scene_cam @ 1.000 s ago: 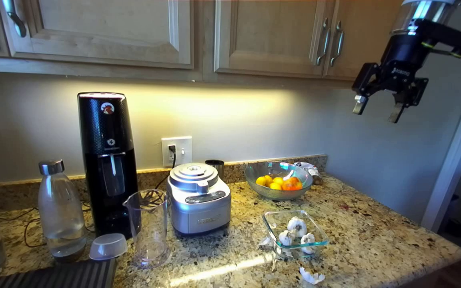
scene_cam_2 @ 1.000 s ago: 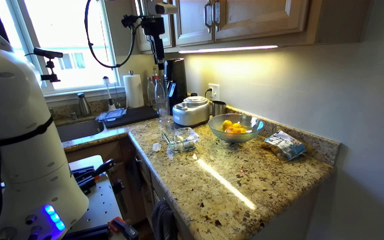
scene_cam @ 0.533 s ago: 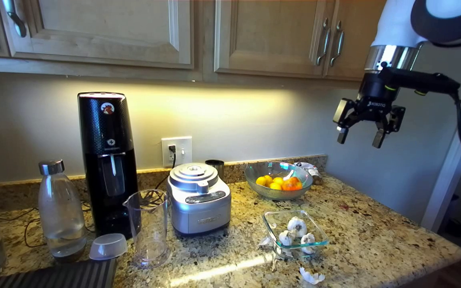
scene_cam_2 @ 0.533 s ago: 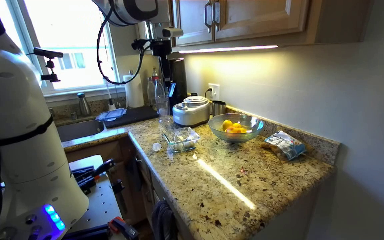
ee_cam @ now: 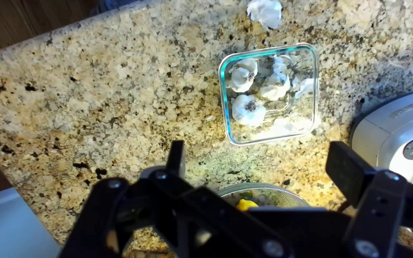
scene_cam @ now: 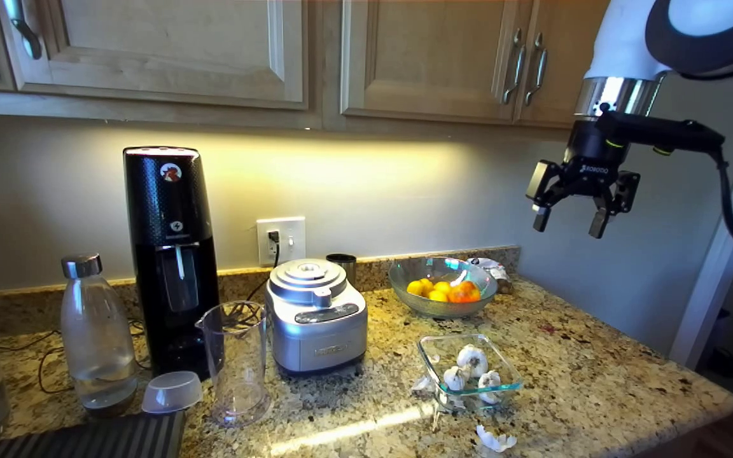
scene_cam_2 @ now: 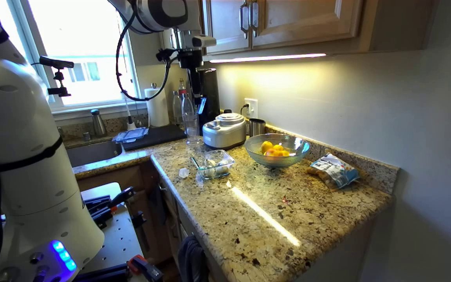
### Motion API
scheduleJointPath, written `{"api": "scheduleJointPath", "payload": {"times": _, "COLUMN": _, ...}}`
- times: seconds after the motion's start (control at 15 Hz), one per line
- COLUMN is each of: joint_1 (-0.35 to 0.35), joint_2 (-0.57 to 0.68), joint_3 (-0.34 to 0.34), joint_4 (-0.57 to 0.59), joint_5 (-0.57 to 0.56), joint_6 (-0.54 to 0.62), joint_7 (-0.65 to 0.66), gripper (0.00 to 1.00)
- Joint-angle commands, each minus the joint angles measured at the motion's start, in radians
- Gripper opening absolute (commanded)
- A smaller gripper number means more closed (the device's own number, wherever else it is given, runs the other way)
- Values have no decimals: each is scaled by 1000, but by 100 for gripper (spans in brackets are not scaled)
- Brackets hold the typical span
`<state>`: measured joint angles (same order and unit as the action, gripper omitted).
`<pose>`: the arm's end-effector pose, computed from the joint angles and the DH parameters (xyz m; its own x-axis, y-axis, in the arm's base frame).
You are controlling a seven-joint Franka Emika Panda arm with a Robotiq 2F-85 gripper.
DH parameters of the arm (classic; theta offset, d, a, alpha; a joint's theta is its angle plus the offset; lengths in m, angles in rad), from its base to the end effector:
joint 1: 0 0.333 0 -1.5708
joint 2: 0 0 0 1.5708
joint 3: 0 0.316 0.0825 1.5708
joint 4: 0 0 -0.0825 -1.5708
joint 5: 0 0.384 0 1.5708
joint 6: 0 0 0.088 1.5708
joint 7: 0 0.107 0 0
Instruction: Take out all the cloves of garlic in the bowl and put them on the table
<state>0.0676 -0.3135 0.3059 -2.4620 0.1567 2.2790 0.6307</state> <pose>0.4174 0.1693 0.4172 0.9318 -0.3554 0.0740 -0.3476 -0.9323 -0.1002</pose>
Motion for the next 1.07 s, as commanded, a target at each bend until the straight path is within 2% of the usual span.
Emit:
{"api": "scheduleJointPath", "payload": {"times": 0.0, "joint_1": 24, "joint_2": 62, "joint_3": 1, "joint_4": 3, "joint_5": -22, "joint_6": 57, "joint_7": 27, "gripper": 100}}
{"api": "scheduleJointPath", "payload": {"times": 0.33, "joint_1": 54, "joint_2": 245, "joint_3": 26, "joint_4": 34, "joint_5": -92, "joint_6": 209, "joint_7": 58, "gripper": 100}}
{"api": "scheduleJointPath", "payload": {"times": 0.47, "joint_1": 72, "joint_2": 329, "joint_3": 15, "joint_4": 52, "joint_5": -129, "joint_6": 274, "joint_7": 81, "gripper": 100}}
{"api": "scheduleJointPath", "payload": {"times": 0.73, "joint_1": 118, "joint_2": 486, "joint_3": -42, "joint_4": 113, "joint_5": -211, "joint_6": 334, "joint_7": 139, "gripper": 100}}
{"api": "scheduleJointPath", "payload": {"times": 1.0, "joint_1": 183, "joint_2": 568, "joint_3": -115, "joint_4": 179, "joint_5": -241, "joint_6": 288, "joint_7": 155, "gripper": 100}}
